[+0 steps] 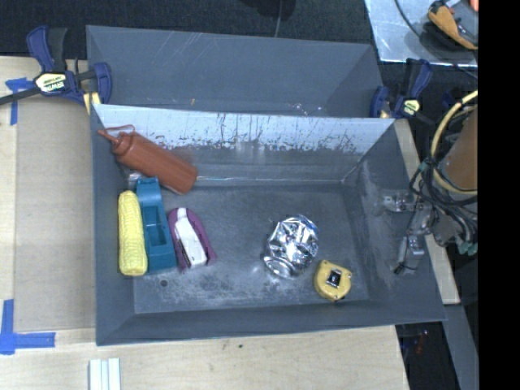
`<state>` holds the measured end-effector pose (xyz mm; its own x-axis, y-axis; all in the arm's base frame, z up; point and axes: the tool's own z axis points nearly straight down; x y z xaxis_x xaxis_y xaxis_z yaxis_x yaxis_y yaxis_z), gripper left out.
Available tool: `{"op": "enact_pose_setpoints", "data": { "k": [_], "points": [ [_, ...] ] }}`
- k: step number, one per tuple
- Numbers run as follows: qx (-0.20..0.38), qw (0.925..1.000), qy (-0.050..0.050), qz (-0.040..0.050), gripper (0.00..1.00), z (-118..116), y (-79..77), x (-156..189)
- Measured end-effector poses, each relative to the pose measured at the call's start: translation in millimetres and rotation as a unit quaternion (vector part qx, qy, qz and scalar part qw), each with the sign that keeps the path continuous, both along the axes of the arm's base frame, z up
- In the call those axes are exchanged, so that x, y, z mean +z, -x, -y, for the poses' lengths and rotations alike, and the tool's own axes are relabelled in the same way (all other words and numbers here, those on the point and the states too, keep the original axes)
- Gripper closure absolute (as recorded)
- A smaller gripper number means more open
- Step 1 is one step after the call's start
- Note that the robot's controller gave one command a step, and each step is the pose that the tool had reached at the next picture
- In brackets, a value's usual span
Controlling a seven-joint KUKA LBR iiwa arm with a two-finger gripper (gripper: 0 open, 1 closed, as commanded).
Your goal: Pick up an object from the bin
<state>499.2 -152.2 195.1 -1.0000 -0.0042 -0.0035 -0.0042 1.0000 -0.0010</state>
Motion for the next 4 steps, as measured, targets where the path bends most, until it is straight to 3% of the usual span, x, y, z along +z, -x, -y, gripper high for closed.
{"op": "enact_pose_setpoints", "data": {
  "k": [1, 2, 4],
  "points": [
    [0.0, 1.0, 0.0, 0.0, 0.0, 0, 0.0, 0],
    [0.113, 0.9936, 0.0, -0.0008, 0.0, -7, -5.0, -58],
    [0.12, 0.9928, 0.001, 0.0026, 0.0, 0, -9.1, -115]
  ]
}}
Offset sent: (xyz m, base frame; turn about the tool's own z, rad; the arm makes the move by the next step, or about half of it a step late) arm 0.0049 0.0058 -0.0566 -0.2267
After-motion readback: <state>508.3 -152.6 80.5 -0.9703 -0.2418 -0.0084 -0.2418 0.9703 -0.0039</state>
